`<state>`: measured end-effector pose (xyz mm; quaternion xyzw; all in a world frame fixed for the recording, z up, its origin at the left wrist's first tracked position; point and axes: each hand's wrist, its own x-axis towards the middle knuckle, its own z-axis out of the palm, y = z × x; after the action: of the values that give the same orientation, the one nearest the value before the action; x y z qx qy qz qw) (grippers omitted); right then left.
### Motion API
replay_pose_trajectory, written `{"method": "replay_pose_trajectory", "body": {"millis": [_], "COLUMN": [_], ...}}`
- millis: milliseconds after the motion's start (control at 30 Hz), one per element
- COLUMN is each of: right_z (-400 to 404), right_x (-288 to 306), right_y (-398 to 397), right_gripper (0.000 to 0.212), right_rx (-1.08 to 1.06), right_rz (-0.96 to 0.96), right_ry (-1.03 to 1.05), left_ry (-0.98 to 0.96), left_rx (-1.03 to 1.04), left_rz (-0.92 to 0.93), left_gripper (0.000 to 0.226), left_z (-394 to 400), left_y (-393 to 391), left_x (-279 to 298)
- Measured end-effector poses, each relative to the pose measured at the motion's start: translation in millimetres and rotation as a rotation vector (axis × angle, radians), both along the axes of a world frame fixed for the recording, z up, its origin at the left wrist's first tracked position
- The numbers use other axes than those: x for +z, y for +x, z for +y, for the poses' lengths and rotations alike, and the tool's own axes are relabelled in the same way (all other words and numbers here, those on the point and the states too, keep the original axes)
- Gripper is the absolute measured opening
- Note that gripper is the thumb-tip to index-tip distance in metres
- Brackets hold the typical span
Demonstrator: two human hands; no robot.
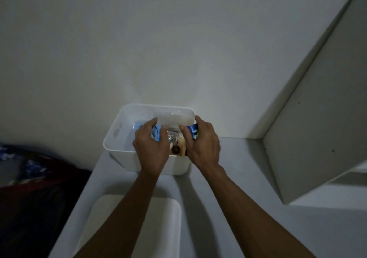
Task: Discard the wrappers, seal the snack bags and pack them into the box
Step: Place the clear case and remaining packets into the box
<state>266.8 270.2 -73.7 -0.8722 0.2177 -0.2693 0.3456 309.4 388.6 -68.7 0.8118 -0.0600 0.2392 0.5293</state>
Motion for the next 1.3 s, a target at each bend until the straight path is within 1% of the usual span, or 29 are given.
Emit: {"method": "replay_pose_trajectory", "body": {"millis": [133,300,467,600,700,900,967,1100,1200,1300], "right_z": [19.6,24.0,24.0,27.3,29.1,32.5,36.7,49.4,63.9,83.6], "right_x": [1.0,-24.5,-42.8,-44.9,-43.5,-23.6,-15.6,-4.7,-6.2,-14.3], "right_y": [46.2,76.0,73.6,69.5,64.0,30.0,12.1,-31.4,-71.6,-116.2], "right_gripper": [0.065,0.065,0.061,0.051,0.050,0.050,0.051,0.054,0.055,0.054], "right_rx": [0.013,-0.027,-0.056,-0.104,-0.117,-0.132,-0.118,-0.099,-0.087,-0.066], "right_rz": [0.057,0.170,0.309,0.273,0.227,0.156,0.131,0.105,0.106,0.118], "right_ry": [-0.007,0.016,0.035,0.106,0.144,0.177,0.177,0.201,0.224,0.257], "left_ry": [-0.006,0.032,0.174,0.161,0.131,0.070,0.041,0.045,0.040,0.052], "left_rx": [0.005,-0.076,-0.216,-0.229,-0.253,-0.258,-0.249,-0.227,-0.220,-0.218], "left_rz": [0.089,0.203,0.372,0.426,0.394,0.357,0.344,0.321,0.295,0.290], "left_gripper": [0.031,0.032,0.043,0.040,0.040,0.045,0.046,0.047,0.046,0.045], "left_z": [11.0,3.4,2.0,11.3,16.5,32.8,42.0,66.1,89.0,119.9], "left_y": [44.5,78.9,89.6,88.8,82.9,53.9,36.5,-8.6,-47.6,-93.5], "left_x": [0.7,-29.9,-62.8,-64.9,-54.8,-31.3,-22.3,-6.7,-5.1,-18.4]}}
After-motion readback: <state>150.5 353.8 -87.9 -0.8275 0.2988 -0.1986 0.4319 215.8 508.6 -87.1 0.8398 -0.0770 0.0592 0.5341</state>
